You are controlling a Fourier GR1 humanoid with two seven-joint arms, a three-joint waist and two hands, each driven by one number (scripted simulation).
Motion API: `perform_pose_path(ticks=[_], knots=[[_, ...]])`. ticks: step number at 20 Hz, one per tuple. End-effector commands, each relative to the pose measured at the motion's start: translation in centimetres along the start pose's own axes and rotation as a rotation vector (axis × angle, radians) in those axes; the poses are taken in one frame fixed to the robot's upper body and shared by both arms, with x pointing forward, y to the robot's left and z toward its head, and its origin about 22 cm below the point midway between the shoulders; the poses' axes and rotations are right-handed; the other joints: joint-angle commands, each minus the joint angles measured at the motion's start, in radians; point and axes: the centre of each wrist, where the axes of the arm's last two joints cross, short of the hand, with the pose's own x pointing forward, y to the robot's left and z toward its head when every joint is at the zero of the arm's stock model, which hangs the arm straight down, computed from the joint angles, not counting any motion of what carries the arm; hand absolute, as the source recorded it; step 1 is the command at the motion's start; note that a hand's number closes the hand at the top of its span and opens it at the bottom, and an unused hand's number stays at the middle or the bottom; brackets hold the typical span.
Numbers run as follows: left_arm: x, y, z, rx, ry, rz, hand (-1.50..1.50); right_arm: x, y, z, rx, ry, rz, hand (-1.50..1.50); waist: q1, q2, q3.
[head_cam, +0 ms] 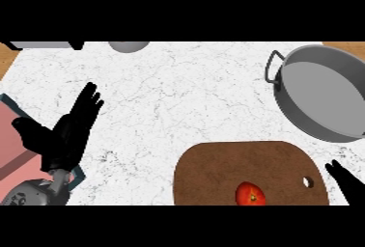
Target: Pick the tomato from the cutting board and place it in the pot
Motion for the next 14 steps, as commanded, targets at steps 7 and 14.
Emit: perform_pose_path(ticks=[7, 14], knots=[[-0.1, 0.6, -0.4, -0.028, -0.010, -0.005, 0.00, 6.1, -1.6, 1.3, 0.088, 0.107, -0.021, -1.50, 0.032, 0.004, 0.003], [-0.6, -1.0, 0.0, -0.024, 0.005, 0.001, 0.00, 7.0, 0.5, 1.0, 0.159, 0.209, 0.070, -1.50, 0.016, 0.000, 0.005]])
